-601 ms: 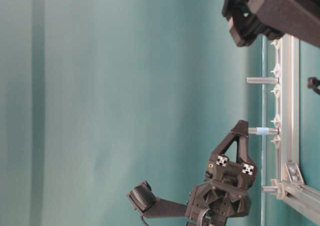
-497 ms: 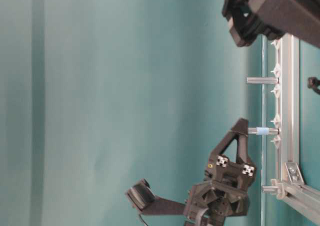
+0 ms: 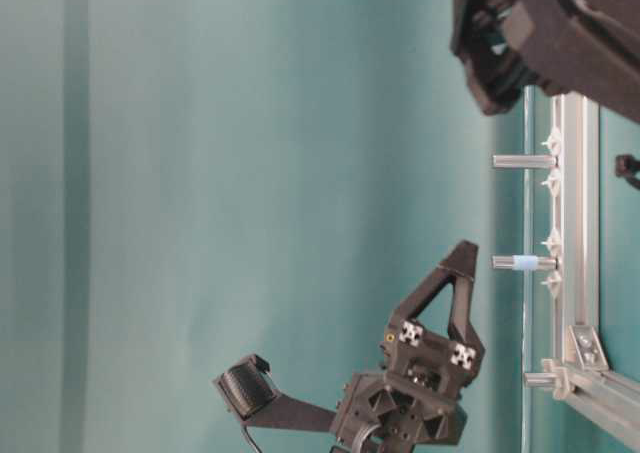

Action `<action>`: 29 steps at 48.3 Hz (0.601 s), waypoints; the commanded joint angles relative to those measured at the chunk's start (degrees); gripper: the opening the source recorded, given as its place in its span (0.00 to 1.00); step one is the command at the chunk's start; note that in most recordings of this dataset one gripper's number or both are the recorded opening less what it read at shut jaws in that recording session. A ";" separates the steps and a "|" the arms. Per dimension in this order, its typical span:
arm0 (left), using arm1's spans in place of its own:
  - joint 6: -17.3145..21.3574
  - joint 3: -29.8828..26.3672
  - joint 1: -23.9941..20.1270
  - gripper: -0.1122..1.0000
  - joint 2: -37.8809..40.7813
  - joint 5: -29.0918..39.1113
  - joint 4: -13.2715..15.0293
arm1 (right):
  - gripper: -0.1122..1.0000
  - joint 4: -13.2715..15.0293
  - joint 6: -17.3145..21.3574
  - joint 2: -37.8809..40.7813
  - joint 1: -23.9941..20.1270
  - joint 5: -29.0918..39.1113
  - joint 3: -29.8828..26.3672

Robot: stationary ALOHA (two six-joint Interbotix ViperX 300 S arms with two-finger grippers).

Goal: Insert the wire through the string loop located in the center.
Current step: 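Lower the right gripper onto the black USB cable near its plug and close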

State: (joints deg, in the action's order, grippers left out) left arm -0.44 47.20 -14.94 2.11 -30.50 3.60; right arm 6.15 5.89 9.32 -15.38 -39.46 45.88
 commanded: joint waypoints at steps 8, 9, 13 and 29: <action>-0.44 -0.35 0.35 0.10 -4.31 5.01 -0.18 | 0.10 0.26 1.41 -0.79 -0.09 0.35 -0.44; -0.44 -0.35 0.35 0.10 -4.57 5.27 -0.09 | 0.10 0.35 1.49 -0.70 -0.18 0.35 -0.35; -0.53 0.09 0.35 0.10 -5.80 6.24 -0.09 | 0.10 1.23 1.49 -0.70 -0.26 0.35 -0.35; -0.79 4.57 0.35 0.37 -11.07 7.03 -0.09 | 0.39 1.76 1.58 -0.70 -0.44 1.67 -0.09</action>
State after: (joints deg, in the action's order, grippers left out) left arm -0.70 51.33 -14.77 -6.68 -23.29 3.60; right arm 7.73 7.38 9.23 -15.64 -38.14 46.14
